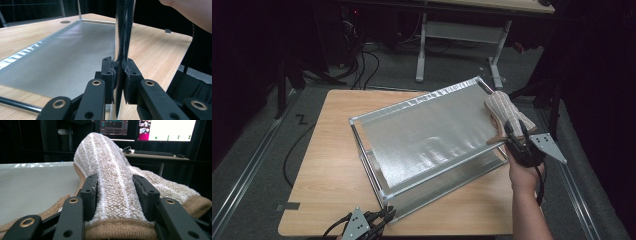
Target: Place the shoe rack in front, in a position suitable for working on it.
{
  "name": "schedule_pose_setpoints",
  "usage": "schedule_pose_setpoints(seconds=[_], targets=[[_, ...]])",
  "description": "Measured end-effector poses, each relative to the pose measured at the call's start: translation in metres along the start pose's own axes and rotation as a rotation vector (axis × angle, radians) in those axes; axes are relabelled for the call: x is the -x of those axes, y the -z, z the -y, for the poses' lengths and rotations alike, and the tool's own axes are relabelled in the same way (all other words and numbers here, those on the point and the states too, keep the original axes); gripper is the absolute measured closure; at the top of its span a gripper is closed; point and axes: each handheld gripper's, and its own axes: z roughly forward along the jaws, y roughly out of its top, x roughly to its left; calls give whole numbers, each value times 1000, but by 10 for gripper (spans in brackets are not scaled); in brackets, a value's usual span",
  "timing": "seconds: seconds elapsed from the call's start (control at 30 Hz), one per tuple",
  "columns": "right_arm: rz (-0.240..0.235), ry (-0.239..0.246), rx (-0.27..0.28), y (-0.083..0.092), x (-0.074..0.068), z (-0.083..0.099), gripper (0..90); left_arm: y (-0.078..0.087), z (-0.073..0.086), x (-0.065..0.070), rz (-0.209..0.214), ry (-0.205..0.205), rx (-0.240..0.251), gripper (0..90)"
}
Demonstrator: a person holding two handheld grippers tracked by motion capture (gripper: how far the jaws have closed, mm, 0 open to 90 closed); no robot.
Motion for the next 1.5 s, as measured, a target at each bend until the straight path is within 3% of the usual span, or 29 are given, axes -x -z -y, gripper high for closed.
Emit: schedule_pose_setpoints(seconds=[0.33, 0.67, 0.9, 1.5], targets=[[-61, 6, 12, 8, -26, 2, 574, -7, -1, -2, 5, 19, 9, 803], [-95, 5, 16, 12, -46, 2, 574, -28, -10, -11, 31, 32, -20, 799], [-151, 11, 24, 21, -76, 3, 575, -38, -12, -11, 33, 32, -11, 799], [-364, 35, 31, 53, -176, 3, 579, -41, -9, -9, 34, 38, 14, 796]])
